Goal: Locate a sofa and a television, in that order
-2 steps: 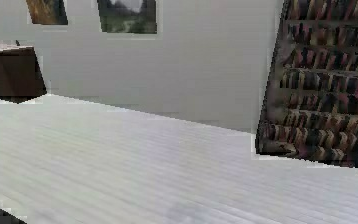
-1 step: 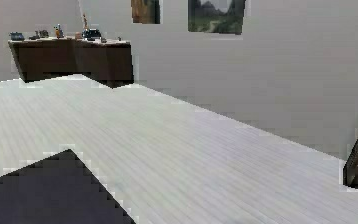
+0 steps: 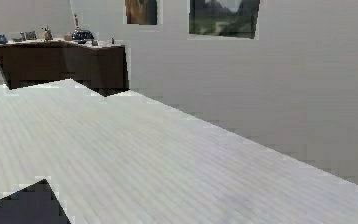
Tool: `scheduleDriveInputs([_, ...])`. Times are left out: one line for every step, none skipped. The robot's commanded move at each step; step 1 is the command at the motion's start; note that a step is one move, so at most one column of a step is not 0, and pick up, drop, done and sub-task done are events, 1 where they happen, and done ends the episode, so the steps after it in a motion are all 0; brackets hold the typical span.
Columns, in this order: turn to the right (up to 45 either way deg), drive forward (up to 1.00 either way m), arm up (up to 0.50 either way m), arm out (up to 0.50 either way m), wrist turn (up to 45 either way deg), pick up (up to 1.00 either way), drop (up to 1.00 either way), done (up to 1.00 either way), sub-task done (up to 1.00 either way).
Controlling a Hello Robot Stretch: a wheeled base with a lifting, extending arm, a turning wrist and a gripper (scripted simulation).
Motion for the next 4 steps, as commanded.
scheduleDriveInputs([-45.0, 0.0, 0.0, 0.0, 0.0, 0.0, 0.0, 0.0, 0.0])
scheduleDriveInputs([0.0, 1.0, 0.0, 0.0, 0.0, 0.0, 0.0, 0.0, 0.0])
scheduleDriveInputs([-42.0, 0.0, 0.0, 0.0, 0.0, 0.0, 0.0, 0.0, 0.0])
scheduleDriveInputs([0.0, 0.45, 0.0, 0.0, 0.0, 0.0, 0.0, 0.0, 0.0])
